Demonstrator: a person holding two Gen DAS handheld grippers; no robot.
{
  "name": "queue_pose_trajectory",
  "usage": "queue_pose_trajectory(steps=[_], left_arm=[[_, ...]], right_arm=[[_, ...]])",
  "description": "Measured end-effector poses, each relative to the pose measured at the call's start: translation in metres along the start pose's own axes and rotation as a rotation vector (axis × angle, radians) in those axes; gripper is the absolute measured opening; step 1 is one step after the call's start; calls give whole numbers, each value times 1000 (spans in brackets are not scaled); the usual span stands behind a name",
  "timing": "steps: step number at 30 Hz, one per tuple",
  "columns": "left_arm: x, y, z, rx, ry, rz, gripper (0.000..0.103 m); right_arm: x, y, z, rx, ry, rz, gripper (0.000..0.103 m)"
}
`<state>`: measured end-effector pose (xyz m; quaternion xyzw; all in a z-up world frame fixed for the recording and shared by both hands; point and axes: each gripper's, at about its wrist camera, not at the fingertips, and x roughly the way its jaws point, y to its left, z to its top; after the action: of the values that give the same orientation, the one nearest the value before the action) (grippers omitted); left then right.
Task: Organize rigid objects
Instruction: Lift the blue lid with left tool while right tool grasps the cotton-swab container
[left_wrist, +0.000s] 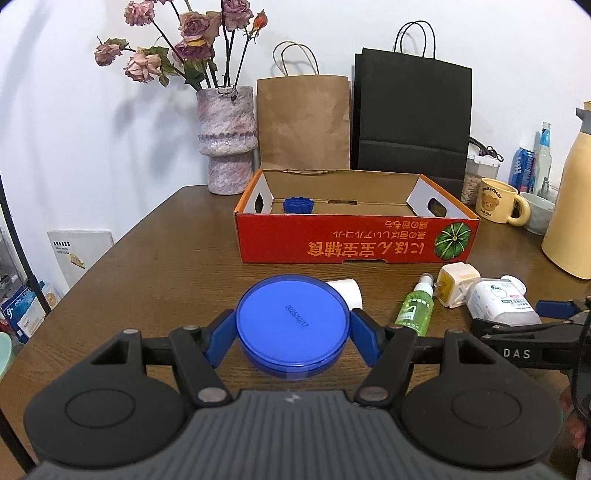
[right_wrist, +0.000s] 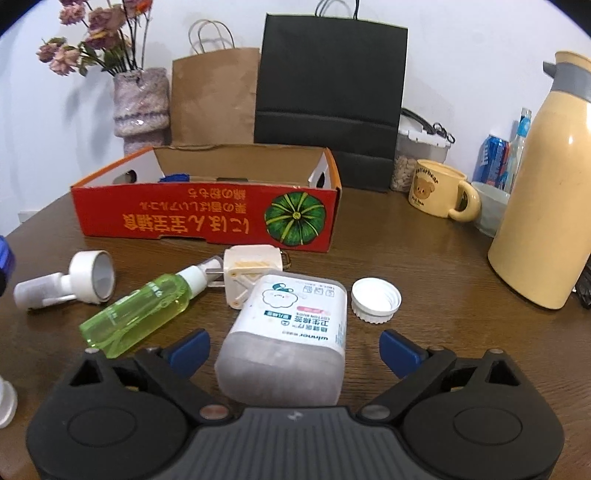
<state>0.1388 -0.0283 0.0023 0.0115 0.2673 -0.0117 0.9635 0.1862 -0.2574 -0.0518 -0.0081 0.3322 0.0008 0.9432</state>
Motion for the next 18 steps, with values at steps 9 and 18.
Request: queue_pose_trajectory(steps=[9, 18], left_arm=[[9, 1, 3, -3, 9, -5, 67], [14, 2, 7, -5, 6, -9, 68]], right_arm=[[10, -2, 1, 30, 20, 1, 79], [6, -2, -1, 42, -3, 4, 66]])
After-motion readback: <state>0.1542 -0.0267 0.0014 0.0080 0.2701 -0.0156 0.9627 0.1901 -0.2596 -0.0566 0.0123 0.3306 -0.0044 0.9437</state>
